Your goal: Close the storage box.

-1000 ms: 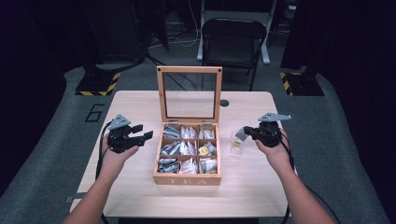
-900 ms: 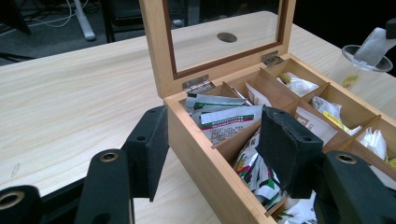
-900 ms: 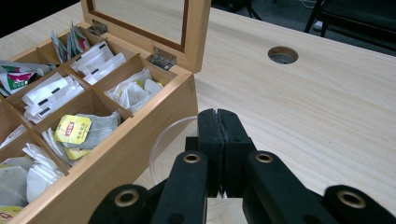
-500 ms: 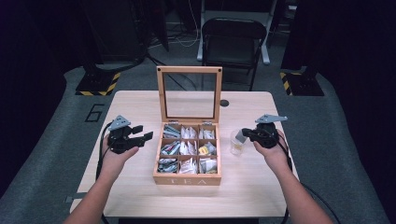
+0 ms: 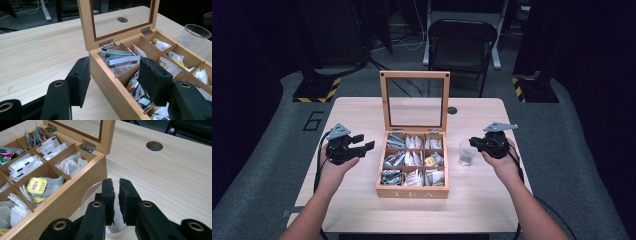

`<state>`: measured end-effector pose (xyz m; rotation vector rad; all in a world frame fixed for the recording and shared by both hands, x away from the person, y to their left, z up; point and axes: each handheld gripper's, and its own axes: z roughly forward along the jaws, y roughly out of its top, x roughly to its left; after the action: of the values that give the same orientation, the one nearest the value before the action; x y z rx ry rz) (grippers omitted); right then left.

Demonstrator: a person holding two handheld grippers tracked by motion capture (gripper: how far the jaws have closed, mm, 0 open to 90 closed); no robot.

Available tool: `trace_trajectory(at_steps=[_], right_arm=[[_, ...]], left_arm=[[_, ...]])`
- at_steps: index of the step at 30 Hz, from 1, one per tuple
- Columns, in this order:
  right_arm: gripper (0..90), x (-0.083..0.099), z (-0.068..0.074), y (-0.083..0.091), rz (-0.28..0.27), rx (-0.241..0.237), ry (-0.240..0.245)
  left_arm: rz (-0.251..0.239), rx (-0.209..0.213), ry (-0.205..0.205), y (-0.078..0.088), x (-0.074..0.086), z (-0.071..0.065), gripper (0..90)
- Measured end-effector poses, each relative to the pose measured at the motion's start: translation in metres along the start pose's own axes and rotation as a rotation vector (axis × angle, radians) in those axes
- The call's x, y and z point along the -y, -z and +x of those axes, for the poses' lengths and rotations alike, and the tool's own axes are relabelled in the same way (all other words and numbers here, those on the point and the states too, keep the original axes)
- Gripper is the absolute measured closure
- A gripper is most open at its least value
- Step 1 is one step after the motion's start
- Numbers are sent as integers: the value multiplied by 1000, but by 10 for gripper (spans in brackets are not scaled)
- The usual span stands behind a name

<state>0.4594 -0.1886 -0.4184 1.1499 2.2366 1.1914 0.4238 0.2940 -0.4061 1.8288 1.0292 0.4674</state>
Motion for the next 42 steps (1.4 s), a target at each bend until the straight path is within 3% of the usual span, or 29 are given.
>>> trace_trajectory(at_steps=[5,16,42], right_arm=[[713,-10,5,4,-9,4,27],[629,-29,13,7,-26,-16,37],[620,-78,19,8,-70,-45,56]], left_arm=[[-2,0,1,0,-1,1,430],[-8,0,0,1,-3,2,430],[-9,-2,-11,5,-8,2,434]])
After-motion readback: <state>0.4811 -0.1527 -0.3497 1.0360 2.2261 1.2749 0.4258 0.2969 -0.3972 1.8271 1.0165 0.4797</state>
